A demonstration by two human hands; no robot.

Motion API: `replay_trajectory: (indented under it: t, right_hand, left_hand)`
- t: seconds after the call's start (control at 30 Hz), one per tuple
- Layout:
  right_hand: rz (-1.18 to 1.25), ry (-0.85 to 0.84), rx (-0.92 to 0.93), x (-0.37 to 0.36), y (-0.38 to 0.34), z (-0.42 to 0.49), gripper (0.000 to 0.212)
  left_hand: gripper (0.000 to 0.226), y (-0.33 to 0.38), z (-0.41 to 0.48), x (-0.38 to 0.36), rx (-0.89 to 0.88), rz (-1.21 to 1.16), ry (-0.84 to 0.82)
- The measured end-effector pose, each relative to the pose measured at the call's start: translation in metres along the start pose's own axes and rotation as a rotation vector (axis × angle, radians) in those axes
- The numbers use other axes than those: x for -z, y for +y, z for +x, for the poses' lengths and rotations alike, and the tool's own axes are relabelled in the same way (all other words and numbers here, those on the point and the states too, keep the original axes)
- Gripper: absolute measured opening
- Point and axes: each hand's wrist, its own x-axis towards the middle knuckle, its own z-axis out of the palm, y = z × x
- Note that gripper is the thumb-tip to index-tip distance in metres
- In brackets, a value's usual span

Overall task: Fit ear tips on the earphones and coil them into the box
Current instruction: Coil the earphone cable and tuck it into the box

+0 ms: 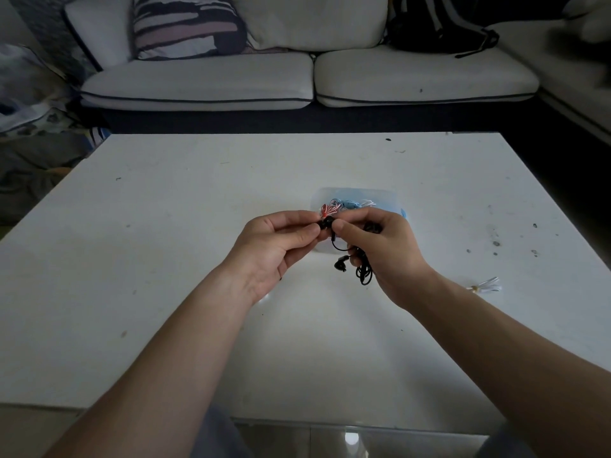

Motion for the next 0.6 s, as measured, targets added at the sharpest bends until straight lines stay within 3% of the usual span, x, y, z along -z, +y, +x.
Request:
replay_trajectory:
  t: [0.6]
  right_hand:
    - [-0.097,-0.001,0.046,0.0025,-0.0069,0.0,0.005]
  left_hand:
    - [0.018,-0.0022,0.0011,-0.003,-0.007,-0.006,0.005]
